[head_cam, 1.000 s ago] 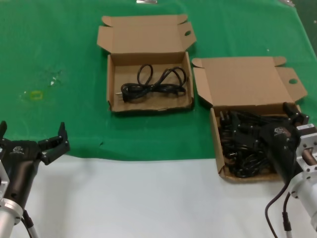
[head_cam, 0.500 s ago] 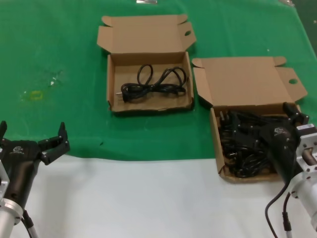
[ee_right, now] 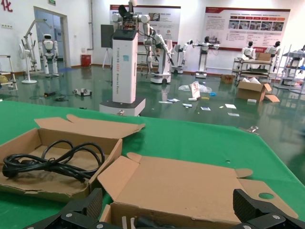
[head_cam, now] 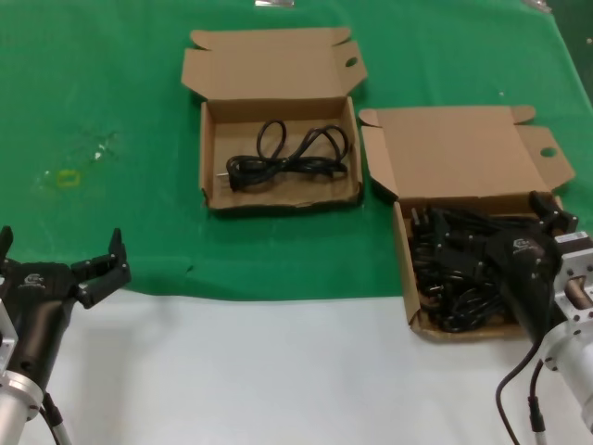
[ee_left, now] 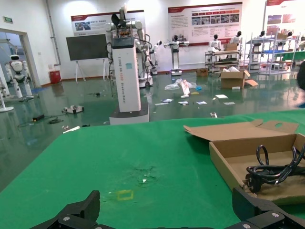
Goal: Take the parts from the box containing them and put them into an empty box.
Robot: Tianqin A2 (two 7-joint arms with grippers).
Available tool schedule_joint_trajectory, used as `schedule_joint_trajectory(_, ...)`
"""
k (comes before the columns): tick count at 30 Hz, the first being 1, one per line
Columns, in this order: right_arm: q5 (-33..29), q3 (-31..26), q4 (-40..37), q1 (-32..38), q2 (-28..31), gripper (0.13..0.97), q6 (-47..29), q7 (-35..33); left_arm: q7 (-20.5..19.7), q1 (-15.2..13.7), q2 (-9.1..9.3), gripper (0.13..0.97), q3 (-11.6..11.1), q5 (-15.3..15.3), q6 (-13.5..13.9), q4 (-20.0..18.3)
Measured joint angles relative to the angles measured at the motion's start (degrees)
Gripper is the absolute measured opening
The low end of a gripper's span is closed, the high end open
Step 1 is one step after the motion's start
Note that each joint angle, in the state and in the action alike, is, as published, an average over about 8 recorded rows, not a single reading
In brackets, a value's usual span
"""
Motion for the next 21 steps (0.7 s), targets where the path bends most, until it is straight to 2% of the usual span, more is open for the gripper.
schedule_joint_trajectory(21,0.00,0.00,0.00,0.00,0.00,0.966,0.00,0.00,0.00,0.00,0.00,0.966,0.00,0.00,0.00,0.00)
